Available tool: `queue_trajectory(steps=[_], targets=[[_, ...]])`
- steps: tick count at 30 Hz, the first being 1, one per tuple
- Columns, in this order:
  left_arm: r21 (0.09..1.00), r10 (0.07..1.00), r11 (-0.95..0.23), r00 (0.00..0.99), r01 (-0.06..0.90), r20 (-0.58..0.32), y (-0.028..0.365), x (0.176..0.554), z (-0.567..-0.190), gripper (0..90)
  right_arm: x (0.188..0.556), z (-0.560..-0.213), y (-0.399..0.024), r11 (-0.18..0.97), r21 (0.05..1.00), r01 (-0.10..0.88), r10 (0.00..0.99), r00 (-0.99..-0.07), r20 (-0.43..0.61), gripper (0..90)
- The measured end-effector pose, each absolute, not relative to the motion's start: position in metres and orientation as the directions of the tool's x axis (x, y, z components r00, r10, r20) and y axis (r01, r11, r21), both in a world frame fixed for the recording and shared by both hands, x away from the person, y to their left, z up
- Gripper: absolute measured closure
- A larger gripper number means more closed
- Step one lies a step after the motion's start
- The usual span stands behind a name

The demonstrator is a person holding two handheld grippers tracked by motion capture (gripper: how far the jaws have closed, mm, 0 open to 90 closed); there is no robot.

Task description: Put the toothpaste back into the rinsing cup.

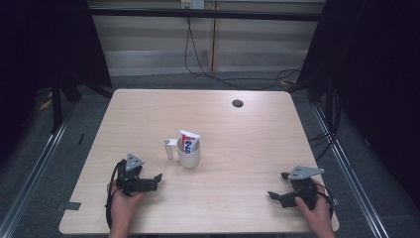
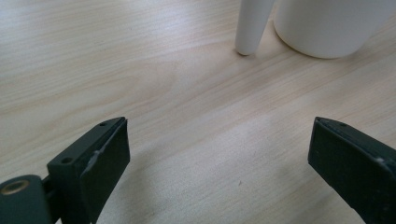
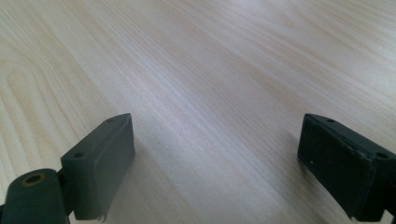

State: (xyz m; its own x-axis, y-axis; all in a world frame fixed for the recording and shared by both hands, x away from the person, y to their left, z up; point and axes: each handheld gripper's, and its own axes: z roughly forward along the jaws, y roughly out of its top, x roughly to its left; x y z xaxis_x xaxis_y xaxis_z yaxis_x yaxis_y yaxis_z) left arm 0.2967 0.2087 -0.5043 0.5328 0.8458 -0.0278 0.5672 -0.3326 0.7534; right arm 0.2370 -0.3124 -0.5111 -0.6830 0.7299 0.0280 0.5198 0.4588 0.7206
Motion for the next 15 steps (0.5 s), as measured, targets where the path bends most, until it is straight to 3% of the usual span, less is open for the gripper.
queue_trajectory(steps=[15], targets=[[0.725,0.842,-0.366,0.54,0.584,-0.009,0.2069,0.2974,-0.5084,4.6,0.237,-0.5111,-0.3124,0.459,0.721,0.52,0.73,-0.683,0.028,10.6]])
